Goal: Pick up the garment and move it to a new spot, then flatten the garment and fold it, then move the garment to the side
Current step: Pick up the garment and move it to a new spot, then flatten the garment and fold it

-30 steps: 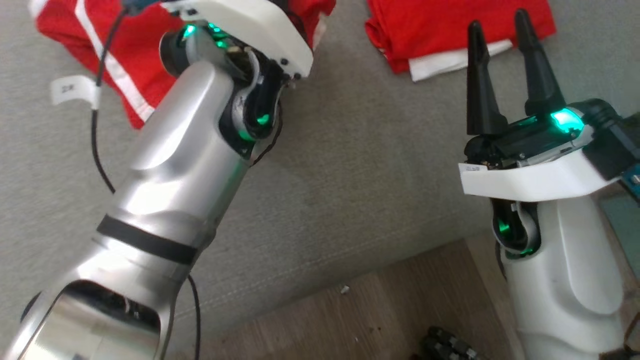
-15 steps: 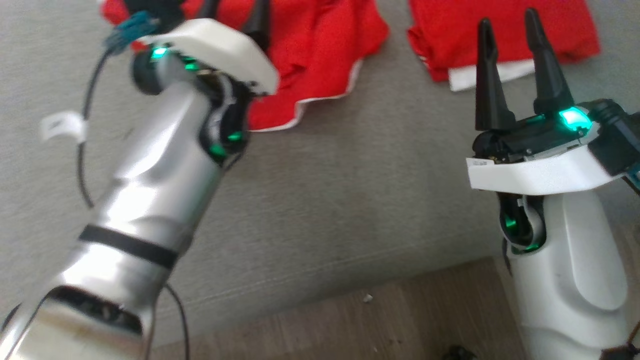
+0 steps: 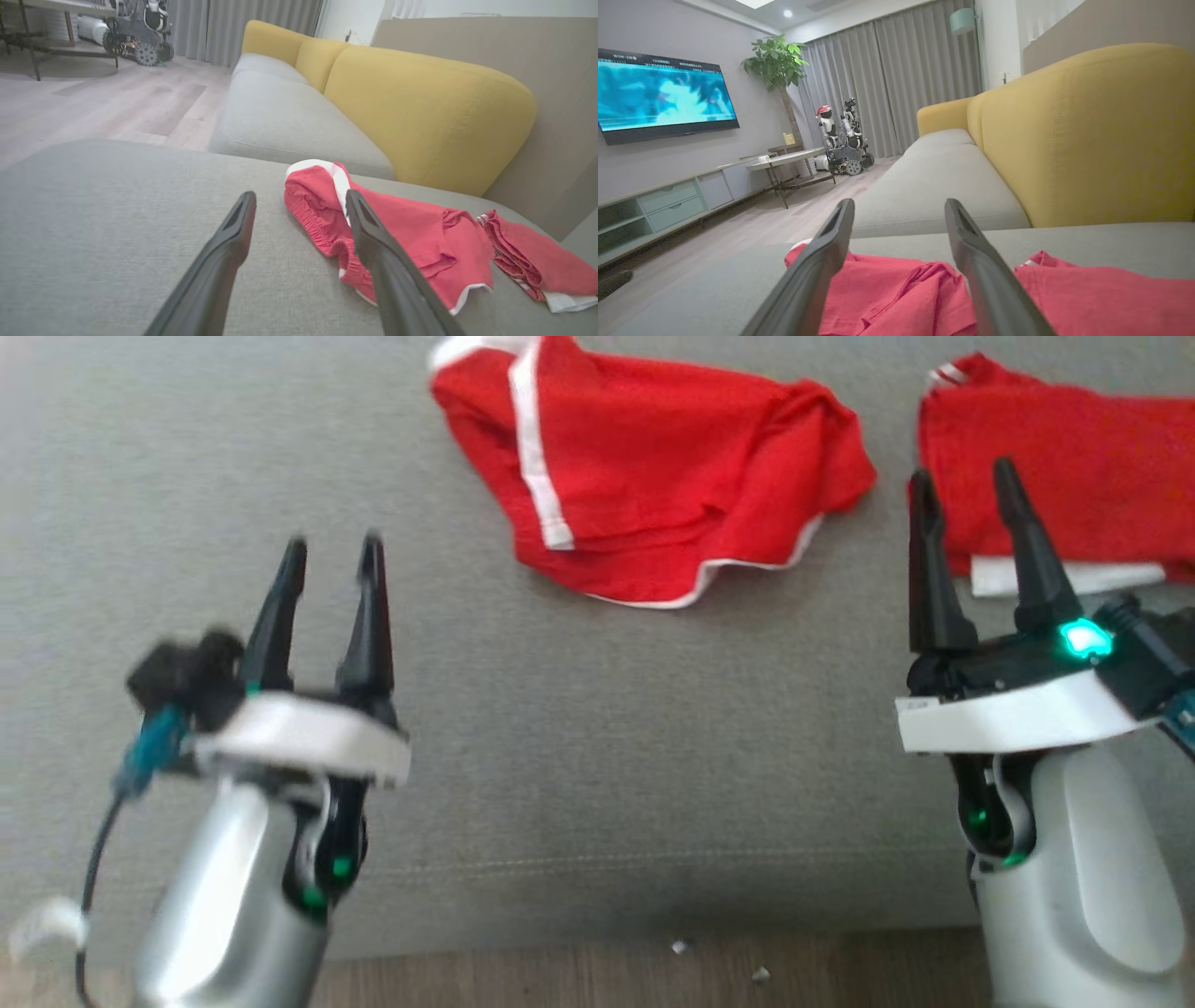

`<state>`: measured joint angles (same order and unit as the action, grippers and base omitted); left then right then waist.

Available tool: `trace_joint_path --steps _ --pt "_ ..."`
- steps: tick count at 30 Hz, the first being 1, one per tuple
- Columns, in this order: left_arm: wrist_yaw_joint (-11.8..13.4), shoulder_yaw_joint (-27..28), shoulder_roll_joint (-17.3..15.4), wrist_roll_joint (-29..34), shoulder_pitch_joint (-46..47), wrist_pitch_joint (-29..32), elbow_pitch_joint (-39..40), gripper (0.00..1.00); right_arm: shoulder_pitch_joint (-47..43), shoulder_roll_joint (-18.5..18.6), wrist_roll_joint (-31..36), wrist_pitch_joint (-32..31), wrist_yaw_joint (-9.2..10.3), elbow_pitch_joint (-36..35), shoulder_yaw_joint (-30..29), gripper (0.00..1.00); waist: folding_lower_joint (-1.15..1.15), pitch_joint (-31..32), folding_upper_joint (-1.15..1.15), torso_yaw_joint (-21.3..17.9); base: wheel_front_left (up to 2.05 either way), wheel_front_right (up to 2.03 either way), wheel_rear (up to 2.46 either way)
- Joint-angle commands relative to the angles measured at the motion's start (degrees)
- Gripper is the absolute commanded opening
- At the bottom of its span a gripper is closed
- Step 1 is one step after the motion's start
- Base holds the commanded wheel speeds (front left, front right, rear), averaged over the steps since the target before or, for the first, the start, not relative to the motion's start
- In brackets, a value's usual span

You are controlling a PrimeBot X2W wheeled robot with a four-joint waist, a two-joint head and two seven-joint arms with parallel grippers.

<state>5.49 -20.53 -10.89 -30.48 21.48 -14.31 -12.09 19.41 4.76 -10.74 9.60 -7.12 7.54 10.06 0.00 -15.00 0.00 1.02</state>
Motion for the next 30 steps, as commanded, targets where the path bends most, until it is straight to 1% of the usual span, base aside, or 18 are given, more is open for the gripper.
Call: trace_joint_path --steps 1,4,7,11,12,16,20,23,30 --pt "-0.87 4.34 -0.07 2.91 -1.76 -0.68 4.55 1.0 -0.71 0.22 0.5 -0.4 -0.36 -1.53 1.2 1.0 0.0 2.26 0.0 2.31 0.0 0.0 0.0" --pt "-2.3 8.15 3.46 5.19 -7.16 -0.68 7.25 1.0 -1.81 0.31 0.55 -0.49 -0.36 -1.19 0.98 1.0 0.0 3.11 0.0 3.32 0.0 0.0 0.0" --pt "-4.01 10.98 5.66 7.31 -9.97 -0.68 8.32 1.0 -2.56 0.56 0.71 -0.83 -0.36 -0.74 1.62 1.0 0.0 3.83 0.0 4.11 0.0 0.0 0.0" --pt "-6.24 13.31 7.07 9.46 -10.99 -0.68 8.48 1.0 -2.47 0.52 0.6 -1.09 -0.36 -0.59 2.0 1.0 0.0 4.25 0.0 4.83 0.0 0.0 0.0" --pt "-6.24 13.31 7.07 9.46 -10.99 -0.68 8.48 1.0 -2.47 0.52 0.6 -1.09 -0.36 -0.59 2.0 1.0 0.0 4.25 0.0 4.83 0.0 0.0 0.0" --pt "-7.9 15.22 7.79 10.71 -11.3 -0.68 8.44 1.0 -2.12 0.72 0.68 -1.67 -0.36 -0.82 2.62 1.0 0.0 4.15 0.0 6.0 0.0 0.0 0.0" --pt "-8.42 15.27 7.97 10.47 -11.61 -0.68 8.02 1.0 -0.84 1.31 0.63 -2.91 -0.36 -0.82 4.35 1.0 0.0 3.24 0.0 7.47 0.0 0.0 0.0" --pt "-8.17 14.17 7.99 9.18 -11.49 -0.69 7.77 1.0 0.89 1.97 0.55 -4.33 -0.36 -0.24 6.27 1.0 0.0 2.34 0.0 8.94 0.0 0.0 0.0" --pt "-7.17 12.08 8.0 7.46 -10.81 -0.69 7.37 1.0 6.03 3.45 -1.1 -6.99 -0.36 5.39 11.06 1.0 0.0 0.64 0.0 12.58 0.0 0.0 0.0"
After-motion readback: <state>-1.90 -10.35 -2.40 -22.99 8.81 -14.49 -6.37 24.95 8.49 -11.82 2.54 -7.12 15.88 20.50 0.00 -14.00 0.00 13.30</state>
